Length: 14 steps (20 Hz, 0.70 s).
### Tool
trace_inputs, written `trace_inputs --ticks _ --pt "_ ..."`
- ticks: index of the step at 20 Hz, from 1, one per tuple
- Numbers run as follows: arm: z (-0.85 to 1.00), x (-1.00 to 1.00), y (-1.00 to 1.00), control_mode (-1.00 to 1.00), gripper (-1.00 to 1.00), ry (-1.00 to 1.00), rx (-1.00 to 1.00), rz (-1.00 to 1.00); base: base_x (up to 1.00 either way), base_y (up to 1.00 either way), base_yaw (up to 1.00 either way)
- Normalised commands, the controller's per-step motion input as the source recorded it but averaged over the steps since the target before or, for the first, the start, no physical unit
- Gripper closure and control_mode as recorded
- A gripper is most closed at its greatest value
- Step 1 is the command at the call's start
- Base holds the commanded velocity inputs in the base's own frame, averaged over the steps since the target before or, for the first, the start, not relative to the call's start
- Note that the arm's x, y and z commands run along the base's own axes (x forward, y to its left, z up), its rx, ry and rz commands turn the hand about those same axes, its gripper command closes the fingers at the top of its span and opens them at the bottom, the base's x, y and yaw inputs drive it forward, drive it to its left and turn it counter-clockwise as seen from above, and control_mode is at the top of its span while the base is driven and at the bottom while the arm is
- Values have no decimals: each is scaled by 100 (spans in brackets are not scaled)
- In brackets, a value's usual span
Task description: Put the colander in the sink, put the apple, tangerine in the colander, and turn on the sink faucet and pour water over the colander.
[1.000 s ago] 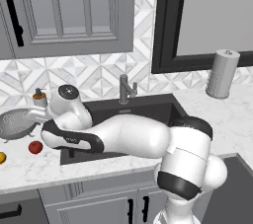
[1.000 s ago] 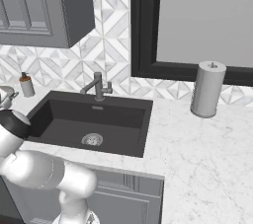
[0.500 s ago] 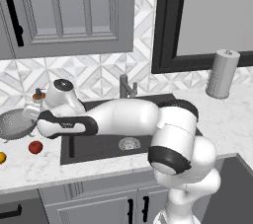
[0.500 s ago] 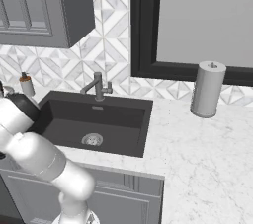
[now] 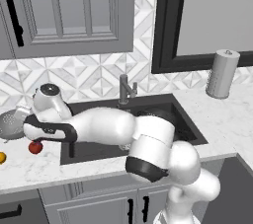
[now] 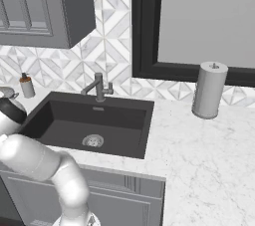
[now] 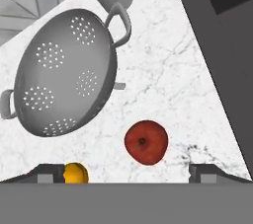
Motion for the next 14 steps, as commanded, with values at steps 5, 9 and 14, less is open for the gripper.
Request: trace_inputs --ticks 5,9,14 --pt "-2 16 8 -100 -100 11 0 -2 0 0 0" --pt "-31 2 0 -100 -100 13 -5 -3 0 0 0" --pt "-25 12 2 -100 -100 3 -3 -5 0 0 0"
